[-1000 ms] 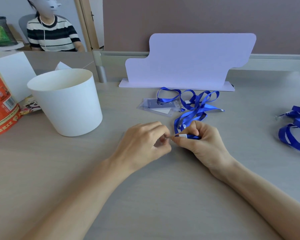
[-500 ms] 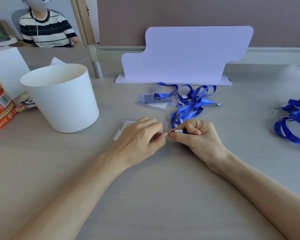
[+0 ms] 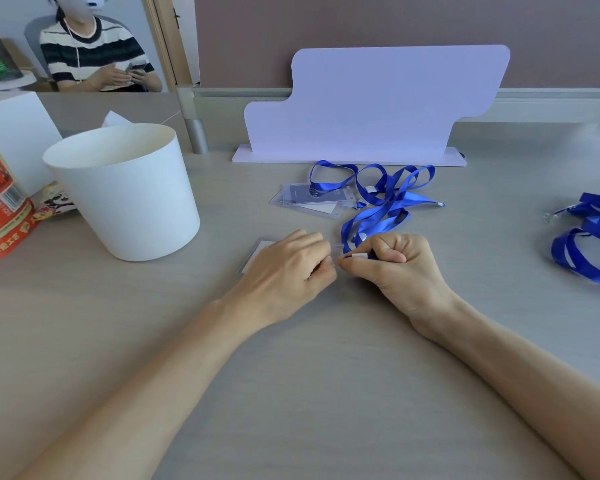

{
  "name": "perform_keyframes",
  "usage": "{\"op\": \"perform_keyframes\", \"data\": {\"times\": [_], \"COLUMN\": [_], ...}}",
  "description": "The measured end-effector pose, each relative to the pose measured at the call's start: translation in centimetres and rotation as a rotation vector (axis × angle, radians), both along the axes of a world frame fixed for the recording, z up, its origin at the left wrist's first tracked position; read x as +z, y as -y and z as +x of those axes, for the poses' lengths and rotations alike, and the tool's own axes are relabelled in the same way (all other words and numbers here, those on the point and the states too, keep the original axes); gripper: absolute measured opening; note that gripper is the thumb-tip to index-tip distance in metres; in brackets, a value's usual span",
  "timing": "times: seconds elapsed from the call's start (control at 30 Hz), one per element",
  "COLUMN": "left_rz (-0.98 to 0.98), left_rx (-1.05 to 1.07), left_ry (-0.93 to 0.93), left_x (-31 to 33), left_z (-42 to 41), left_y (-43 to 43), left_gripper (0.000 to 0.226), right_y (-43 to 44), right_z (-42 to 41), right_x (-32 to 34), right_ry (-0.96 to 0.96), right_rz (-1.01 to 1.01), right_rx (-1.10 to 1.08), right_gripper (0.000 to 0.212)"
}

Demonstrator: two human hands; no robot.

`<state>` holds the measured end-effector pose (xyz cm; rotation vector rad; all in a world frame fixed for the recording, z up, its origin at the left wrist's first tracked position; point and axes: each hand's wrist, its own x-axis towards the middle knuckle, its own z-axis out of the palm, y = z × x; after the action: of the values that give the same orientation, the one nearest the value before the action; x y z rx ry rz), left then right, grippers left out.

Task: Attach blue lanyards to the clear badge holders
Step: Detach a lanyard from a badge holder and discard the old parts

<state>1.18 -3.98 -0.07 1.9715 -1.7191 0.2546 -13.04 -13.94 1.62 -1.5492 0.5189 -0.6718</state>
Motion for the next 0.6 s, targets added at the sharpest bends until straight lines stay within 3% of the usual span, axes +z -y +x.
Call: {"op": "perform_keyframes", "data": {"times": [0.17, 0.27, 0.43, 0.6], "left_rz": [-0.003, -0.048, 0.08, 0.038], "left_rx": [0.017, 0.058, 0.095, 0.119], "left_ry": [-0.024, -0.144, -0.186, -0.21], "left_x": [-0.4, -0.5, -0.4, -0.2], "left_z": [0.7, 1.0, 1.5, 1.9], "left_y": [-0.1, -0.2, -0.4, -0.6], "left_gripper": [0.029, 0.027, 0.064, 0.05], "right_y": [0.0, 0.2, 0.3, 0.4], "right_z": [-0.3, -0.4, -0.4, -0.5], "right_x": [0.0, 0.2, 0.2, 0.1], "right_ry": [0.012, 0.028, 0.041, 0.04], "right_rz": [0.012, 0.016, -0.005, -0.01], "right_rx": [-0.014, -0.005, 0.006, 0.012], "right_gripper": [0.068, 0.068, 0.065, 0.061]}}
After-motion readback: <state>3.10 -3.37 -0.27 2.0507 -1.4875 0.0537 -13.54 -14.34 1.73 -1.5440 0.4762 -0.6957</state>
